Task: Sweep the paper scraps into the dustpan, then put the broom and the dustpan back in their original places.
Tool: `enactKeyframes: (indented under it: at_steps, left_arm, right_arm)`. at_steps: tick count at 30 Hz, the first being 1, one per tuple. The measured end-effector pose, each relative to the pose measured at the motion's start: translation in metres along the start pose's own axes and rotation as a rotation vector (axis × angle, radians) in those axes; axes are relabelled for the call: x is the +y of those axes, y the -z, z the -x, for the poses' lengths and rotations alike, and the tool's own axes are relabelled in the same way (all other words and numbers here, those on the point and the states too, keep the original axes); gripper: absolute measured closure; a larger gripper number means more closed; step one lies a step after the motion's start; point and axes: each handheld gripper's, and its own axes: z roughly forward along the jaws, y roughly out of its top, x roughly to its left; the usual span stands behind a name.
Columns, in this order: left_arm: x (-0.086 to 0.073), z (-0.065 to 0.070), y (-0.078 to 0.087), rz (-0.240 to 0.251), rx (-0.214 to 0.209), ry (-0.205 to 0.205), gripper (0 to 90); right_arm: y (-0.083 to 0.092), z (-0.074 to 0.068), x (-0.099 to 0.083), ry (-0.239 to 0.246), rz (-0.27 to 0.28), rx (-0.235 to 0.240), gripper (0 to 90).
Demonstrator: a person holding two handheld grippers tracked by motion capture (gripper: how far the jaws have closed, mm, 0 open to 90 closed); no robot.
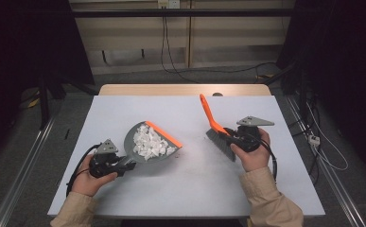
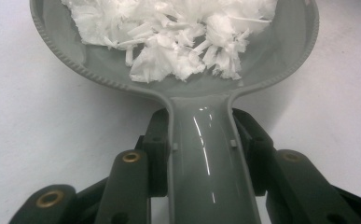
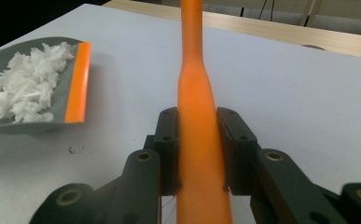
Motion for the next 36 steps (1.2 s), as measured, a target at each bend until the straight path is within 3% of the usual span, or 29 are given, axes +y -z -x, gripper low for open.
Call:
enactKeyframes:
  at_steps: [8, 23, 28, 36]
  left_arm:
    - [-0.002, -0.008, 0.006, 0.017, 0.047, 0.052, 62.7]
    - [-0.005, -0.019, 0.007, 0.006, 0.106, 0.092, 62.7]
    - [-0.007, -0.023, 0.006, 0.005, 0.141, 0.122, 62.7]
    - [-0.012, -0.032, 0.004, 0.009, 0.202, 0.204, 62.6]
  right_arm:
    - [0.016, 0.012, -0.009, -0.007, 0.006, -0.036, 71.8]
    - [0.033, 0.035, -0.017, -0.045, 0.023, -0.098, 71.8]
    - [0.034, 0.041, -0.020, -0.053, 0.022, -0.116, 71.8]
    - [0.038, 0.051, -0.024, -0.063, 0.020, -0.165, 71.7]
